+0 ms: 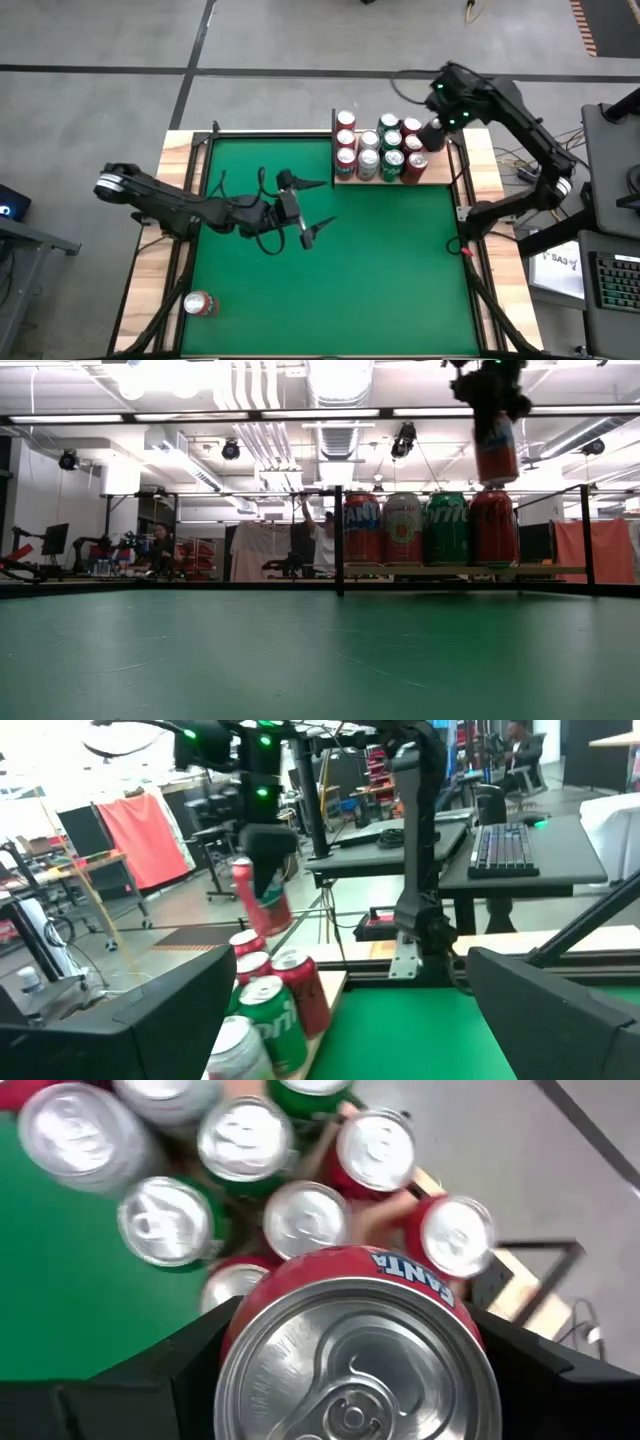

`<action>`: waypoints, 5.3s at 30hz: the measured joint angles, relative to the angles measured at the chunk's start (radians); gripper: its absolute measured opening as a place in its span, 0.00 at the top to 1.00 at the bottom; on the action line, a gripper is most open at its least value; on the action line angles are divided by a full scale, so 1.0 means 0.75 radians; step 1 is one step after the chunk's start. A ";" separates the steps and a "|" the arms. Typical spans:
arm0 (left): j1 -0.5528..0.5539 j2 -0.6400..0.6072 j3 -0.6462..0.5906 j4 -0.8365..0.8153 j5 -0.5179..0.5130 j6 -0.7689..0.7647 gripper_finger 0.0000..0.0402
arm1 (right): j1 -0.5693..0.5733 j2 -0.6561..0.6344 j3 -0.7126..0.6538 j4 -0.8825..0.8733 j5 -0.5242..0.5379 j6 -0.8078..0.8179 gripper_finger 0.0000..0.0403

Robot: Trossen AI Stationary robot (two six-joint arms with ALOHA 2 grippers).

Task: Place canned beverage on shelf
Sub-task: Put the red soda can on the shelf aligned with the other red soda can

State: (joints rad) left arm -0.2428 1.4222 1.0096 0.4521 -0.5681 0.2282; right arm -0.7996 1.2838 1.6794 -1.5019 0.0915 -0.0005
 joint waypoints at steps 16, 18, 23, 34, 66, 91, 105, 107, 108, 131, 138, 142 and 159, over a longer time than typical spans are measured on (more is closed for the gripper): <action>0.001 -0.254 -0.033 -0.336 0.002 -0.009 0.05 | -0.211 -0.313 -0.471 0.290 -0.093 0.068 0.29; -0.003 -0.257 -0.033 -0.343 0.002 -0.015 0.05 | -0.212 -0.315 -0.503 0.322 -0.085 0.086 0.29; -0.019 -0.291 -0.033 -0.349 0.003 0.003 0.05 | -0.211 -0.299 -0.517 0.353 -0.081 0.142 0.29; -0.053 -0.471 -0.033 -0.399 0.063 -0.053 0.05 | -0.167 -0.230 -0.512 0.328 0.017 0.221 0.29; -0.232 -0.268 -0.174 0.050 0.082 -0.350 0.05 | -0.161 -0.179 -0.571 0.353 0.053 0.243 0.29; -0.242 -0.247 -0.125 -0.009 0.144 -0.070 0.05 | -0.161 -0.180 -0.745 0.429 0.043 0.386 0.29; -0.269 -0.235 -0.215 0.120 0.144 -0.095 0.05 | -0.161 -0.180 -0.808 0.498 0.044 0.431 0.29; -0.269 -0.236 -0.212 0.125 0.142 -0.098 0.05 | -0.161 -0.180 -0.814 0.527 0.045 0.457 0.29; -0.268 -0.237 -0.207 0.132 0.142 -0.101 0.05 | -0.161 -0.180 -0.817 0.541 0.047 0.463 0.29; -0.276 -0.244 -0.206 0.215 0.141 -0.186 0.05 | -0.153 -0.173 -0.967 0.630 0.074 0.635 0.29; -0.276 -0.249 -0.206 0.215 0.141 -0.181 0.05 | -0.158 -0.175 -0.974 0.634 0.129 0.664 0.29; -0.277 -0.247 -0.205 0.214 0.141 -0.176 0.05 | -0.158 -0.174 -0.975 0.636 0.133 0.665 0.27; -0.277 -0.239 -0.205 0.213 0.142 -0.152 0.05 | -0.160 -0.180 -0.909 0.583 0.168 0.700 0.14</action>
State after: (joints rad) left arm -0.4507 1.2427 0.8558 0.6121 -0.4618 0.1145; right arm -0.9197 1.1487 0.9980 -1.0648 0.2176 0.5248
